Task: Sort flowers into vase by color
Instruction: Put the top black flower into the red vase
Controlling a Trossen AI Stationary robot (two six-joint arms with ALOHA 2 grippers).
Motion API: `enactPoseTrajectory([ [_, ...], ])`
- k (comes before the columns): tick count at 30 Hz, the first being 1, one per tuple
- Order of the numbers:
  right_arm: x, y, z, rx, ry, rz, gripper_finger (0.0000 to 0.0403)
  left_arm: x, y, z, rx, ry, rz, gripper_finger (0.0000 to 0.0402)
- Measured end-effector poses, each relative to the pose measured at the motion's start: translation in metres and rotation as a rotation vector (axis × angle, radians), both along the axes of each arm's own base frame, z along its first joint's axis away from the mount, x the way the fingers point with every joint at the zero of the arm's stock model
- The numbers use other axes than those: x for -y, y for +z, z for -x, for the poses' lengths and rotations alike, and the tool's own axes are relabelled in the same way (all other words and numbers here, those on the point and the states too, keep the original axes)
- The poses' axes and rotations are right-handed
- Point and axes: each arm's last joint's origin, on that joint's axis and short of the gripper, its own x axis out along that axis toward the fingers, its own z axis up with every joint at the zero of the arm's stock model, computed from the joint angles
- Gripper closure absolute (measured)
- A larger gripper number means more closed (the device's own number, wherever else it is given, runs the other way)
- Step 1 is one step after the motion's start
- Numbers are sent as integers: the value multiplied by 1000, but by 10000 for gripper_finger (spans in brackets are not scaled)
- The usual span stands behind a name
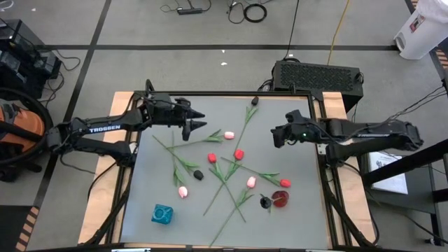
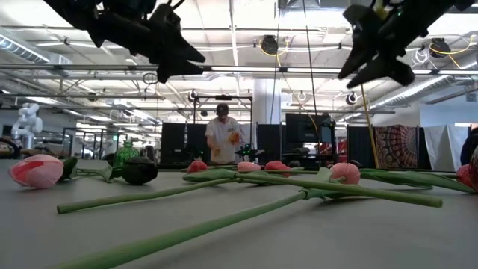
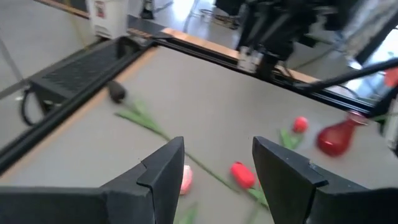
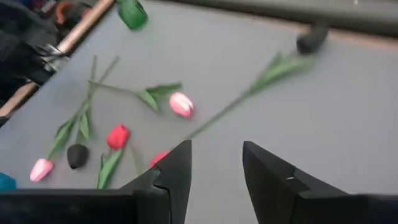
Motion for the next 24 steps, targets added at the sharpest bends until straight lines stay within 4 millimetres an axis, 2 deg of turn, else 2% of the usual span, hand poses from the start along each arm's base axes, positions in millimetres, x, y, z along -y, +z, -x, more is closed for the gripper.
enactPoseTrajectory([
  [6,13,-13,-8,-66,-46,-78,268,17,2,-1,-9,-79,0,204],
  [9,22,-19,-14,-92,-88,-85,268,28,5,5,-33,-106,-22,204],
  [16,45,-37,-32,-89,-179,-165,268,50,18,30,-54,-144,-85,204],
  [24,68,-54,-53,-31,-227,-213,268,65,29,56,-45,-197,-91,204],
])
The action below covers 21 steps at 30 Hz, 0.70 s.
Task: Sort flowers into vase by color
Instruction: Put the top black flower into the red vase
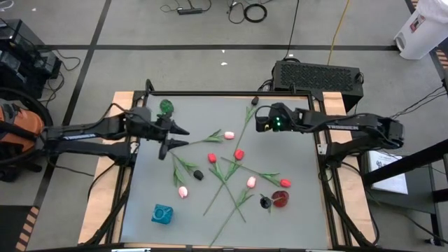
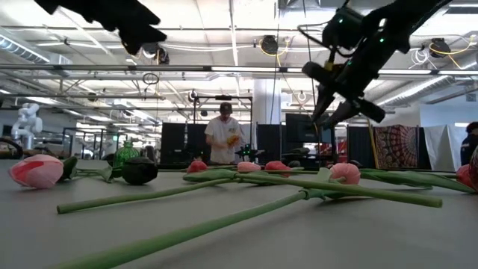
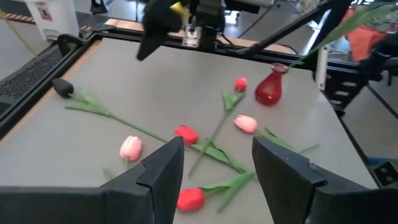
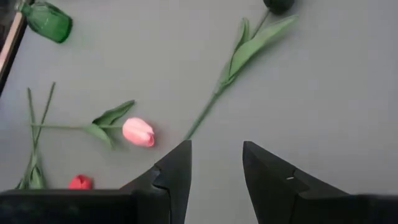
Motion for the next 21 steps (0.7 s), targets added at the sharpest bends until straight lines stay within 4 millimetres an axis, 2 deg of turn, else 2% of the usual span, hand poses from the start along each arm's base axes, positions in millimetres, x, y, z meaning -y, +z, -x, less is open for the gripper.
enactPoseTrajectory([
  [5,16,-4,-12,-20,-40,-38,268,6,2,10,-5,-29,0,204],
  [12,40,1,-42,-60,-36,-18,268,12,-2,13,-57,-41,-21,204],
  [21,68,-1,-73,-268,-22,-78,268,18,-9,16,-133,-8,-34,204],
])
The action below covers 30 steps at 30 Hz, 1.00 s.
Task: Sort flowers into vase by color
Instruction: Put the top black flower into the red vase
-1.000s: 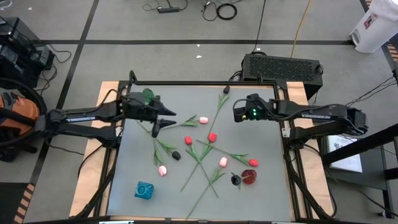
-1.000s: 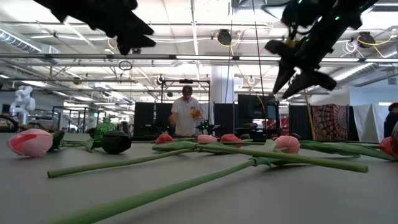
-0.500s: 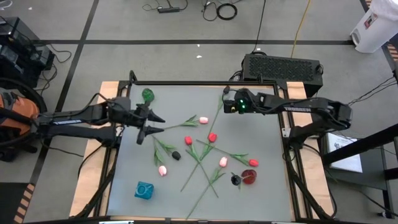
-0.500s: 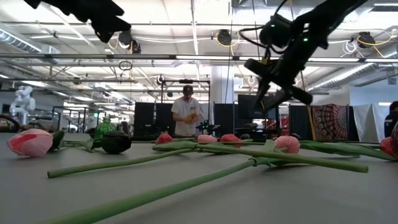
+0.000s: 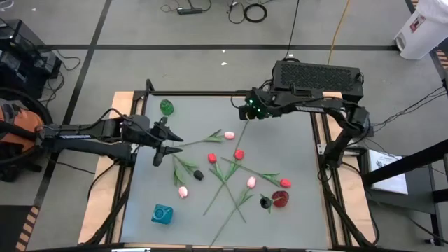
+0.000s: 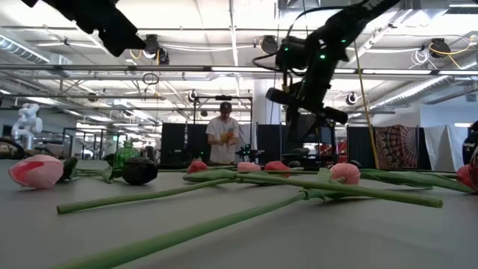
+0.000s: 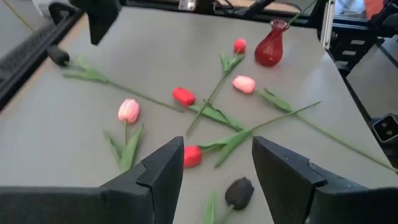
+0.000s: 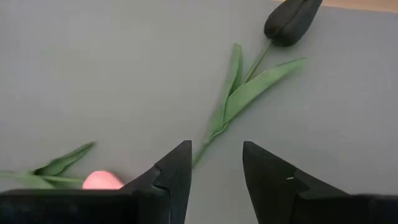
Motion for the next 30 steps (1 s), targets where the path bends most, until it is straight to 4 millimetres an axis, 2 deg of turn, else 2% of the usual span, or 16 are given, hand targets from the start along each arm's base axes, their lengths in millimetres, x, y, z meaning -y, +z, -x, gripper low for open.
enactPoseTrajectory([
  [6,16,2,-11,-90,18,-73,268,6,-11,0,-32,-21,22,204],
  [10,25,-3,-12,-100,11,-115,268,9,-18,0,-56,-35,36,204],
  [19,33,-15,-13,-109,-36,-140,268,15,-19,0,-64,-60,42,204],
  [30,34,-48,-28,-117,-32,-182,268,16,-19,0,-66,-46,30,204],
])
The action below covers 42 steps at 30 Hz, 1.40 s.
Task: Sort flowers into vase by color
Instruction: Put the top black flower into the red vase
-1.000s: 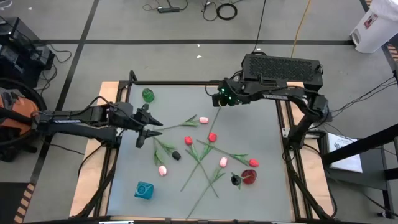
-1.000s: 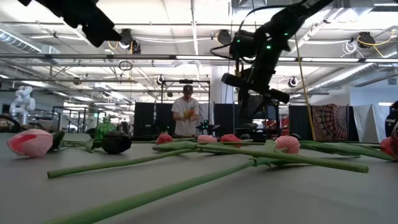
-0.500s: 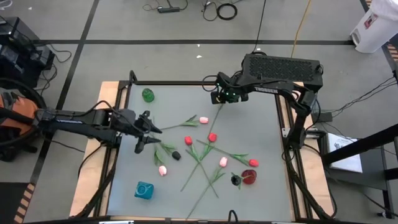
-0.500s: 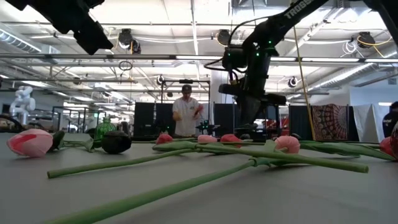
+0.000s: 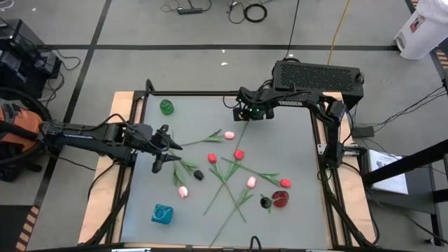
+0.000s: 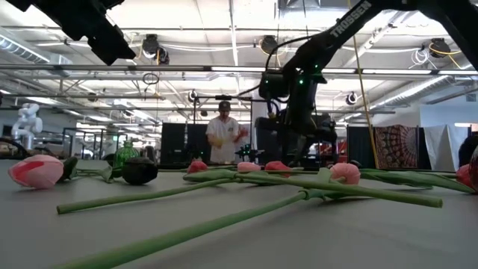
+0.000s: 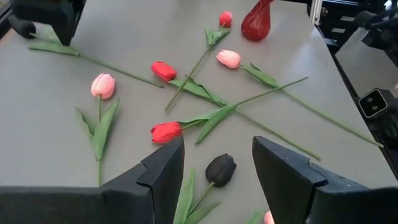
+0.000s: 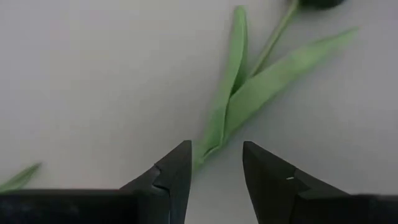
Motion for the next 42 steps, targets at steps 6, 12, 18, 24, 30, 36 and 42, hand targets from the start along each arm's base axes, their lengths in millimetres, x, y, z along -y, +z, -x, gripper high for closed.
enactPoseTrajectory([
  [6,3,-9,-3,0,-2,5,268,0,0,0,0,0,0,204],
  [12,3,-9,-5,20,-7,14,268,0,0,0,0,-1,0,204],
  [18,4,-9,-6,33,-24,16,268,0,0,0,0,-1,0,204],
  [24,4,-9,-6,22,-33,18,268,0,0,0,0,0,0,204],
  [30,-1,-10,-3,-19,-24,-8,268,0,0,0,-1,0,2,204],
  [36,-6,-9,-10,12,3,7,268,0,0,0,0,0,1,204],
  [42,-6,-11,-8,-3,0,4,268,0,0,0,0,0,2,204],
])
